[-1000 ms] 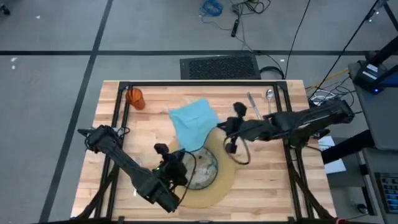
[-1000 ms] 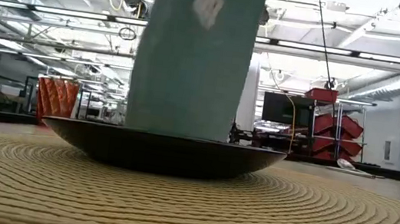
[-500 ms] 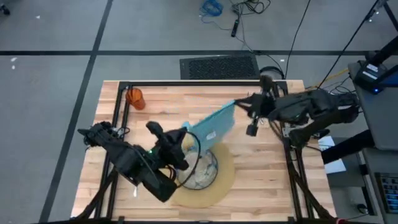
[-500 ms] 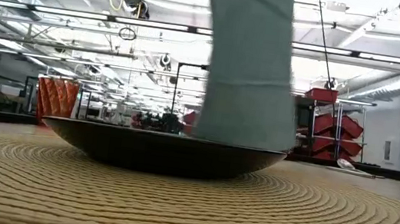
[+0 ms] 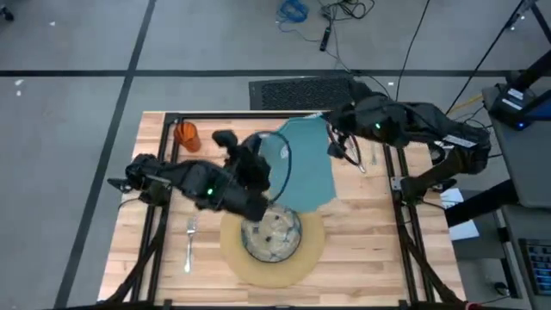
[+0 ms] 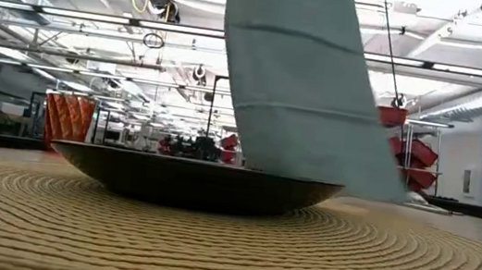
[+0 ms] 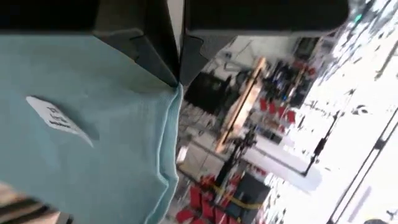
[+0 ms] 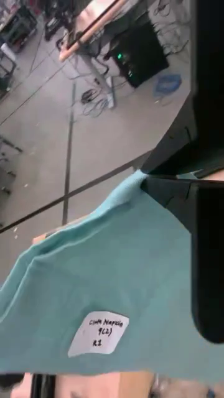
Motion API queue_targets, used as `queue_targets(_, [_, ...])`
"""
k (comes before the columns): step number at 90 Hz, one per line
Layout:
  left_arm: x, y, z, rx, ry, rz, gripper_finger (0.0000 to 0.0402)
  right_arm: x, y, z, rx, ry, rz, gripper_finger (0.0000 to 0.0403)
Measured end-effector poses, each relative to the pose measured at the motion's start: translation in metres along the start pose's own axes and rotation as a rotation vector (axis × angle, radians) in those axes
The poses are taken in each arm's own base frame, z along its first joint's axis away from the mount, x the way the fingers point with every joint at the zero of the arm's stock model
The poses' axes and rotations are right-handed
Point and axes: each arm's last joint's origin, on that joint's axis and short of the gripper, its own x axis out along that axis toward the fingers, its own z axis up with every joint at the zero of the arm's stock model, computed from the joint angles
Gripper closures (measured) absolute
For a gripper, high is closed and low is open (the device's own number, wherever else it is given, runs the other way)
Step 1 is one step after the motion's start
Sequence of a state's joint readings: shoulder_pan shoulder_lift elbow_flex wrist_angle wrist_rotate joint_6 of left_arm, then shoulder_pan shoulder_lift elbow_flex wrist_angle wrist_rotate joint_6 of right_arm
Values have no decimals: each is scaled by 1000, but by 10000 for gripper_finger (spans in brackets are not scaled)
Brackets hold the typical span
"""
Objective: Set table place
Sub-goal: Fold the blue napkin
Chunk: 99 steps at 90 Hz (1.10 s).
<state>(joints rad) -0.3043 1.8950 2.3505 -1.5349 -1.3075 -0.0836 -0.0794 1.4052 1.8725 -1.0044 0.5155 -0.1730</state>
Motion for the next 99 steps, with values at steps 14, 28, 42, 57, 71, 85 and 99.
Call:
queue_targets(14, [24, 6, -2, 20, 65, -22, 401, 11, -17, -3, 16, 22, -15, 403])
queue_targets(28, [40, 10, -5, 1, 112, -75, 401, 27, -29, -8, 50, 55, 35, 403])
queue_targets(42, [50, 13, -6, -18, 140, -96, 401, 53, -32, -13, 46, 120, 58, 403])
queue_targets(57, [64, 11, -10, -53, 184, -120, 401, 85, -38, -21, 70, 190, 117, 403])
queue_targets(71, [94, -26, -33, 48, 336, -125, 401, 110, -41, -35, 83, 291, 191, 403])
queue_targets(85, [123, -62, -62, 128, 451, -92, 401, 130, -50, -48, 88, 351, 203, 403])
queue_targets(99, [142, -73, -90, 140, 520, -59, 401, 154, -61, -68, 119, 303, 254, 403])
